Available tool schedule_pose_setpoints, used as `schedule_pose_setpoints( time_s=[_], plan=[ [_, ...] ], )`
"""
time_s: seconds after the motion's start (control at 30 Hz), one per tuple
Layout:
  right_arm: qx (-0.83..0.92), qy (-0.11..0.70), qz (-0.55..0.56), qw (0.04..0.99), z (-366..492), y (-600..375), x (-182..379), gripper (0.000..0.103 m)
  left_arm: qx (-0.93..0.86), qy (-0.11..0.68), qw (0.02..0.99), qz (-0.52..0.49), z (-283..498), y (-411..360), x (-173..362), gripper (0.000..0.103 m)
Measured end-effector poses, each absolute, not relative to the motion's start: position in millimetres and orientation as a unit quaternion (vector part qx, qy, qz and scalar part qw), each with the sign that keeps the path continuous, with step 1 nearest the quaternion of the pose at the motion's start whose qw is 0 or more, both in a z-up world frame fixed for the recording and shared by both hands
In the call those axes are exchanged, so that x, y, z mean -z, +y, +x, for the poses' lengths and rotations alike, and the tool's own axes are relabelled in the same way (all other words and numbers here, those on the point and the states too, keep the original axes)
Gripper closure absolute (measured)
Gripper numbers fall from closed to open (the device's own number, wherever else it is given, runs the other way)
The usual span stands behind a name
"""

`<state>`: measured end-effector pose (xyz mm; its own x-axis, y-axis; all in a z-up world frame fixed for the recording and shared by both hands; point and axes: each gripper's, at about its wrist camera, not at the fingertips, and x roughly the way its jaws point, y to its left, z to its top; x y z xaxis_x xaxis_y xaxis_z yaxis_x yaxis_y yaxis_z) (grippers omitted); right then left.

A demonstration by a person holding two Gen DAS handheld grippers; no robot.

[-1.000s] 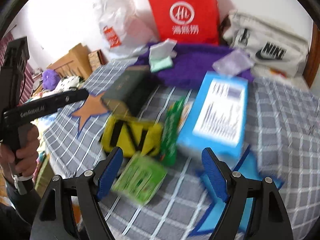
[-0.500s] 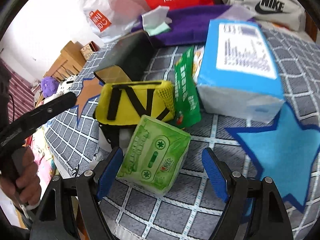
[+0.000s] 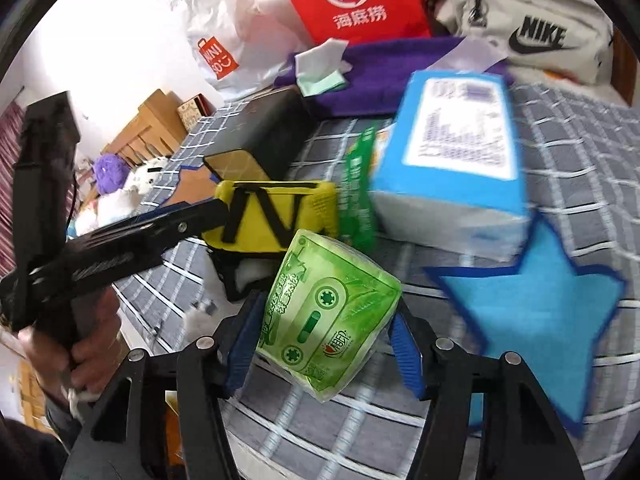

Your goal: Organize soft objects

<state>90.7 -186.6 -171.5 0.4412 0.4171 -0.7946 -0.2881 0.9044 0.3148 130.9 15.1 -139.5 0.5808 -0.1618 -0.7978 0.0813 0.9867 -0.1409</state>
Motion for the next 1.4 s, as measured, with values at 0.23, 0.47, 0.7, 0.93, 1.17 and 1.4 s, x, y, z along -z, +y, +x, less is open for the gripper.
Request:
schedule_pose_setpoints(
  time_s=[0.23,0.47,0.7,0.93,1.17,1.4],
  plan=[
    [-0.128,0.517,0.032,0.846,96,-228,186,0.043,0.05,0.467,0.883,-0.016,146,4,158,0.052],
    [-0.115,0.521,0.033,0.845,105,-225,198,0.025,0.065,0.449,0.889,-0.055,144,21,149,0.07],
    [-0.095,0.498,0.019,0.862,104,-209,202,0.026,0.082,0.43,0.893,-0.103,134,42,130,0.07],
    [-0.076,0.493,-0.008,0.867,105,-206,200,0.045,0.048,0.434,0.893,-0.112,126,71,132,0.07],
    [-0.083,0.489,-0.004,0.868,102,-209,192,0.046,0.035,0.431,0.892,-0.134,117,99,136,0.07],
    [-0.09,0.483,0.0,0.871,99,-208,177,0.046,0.039,0.448,0.879,-0.157,121,111,149,0.07]
  ],
)
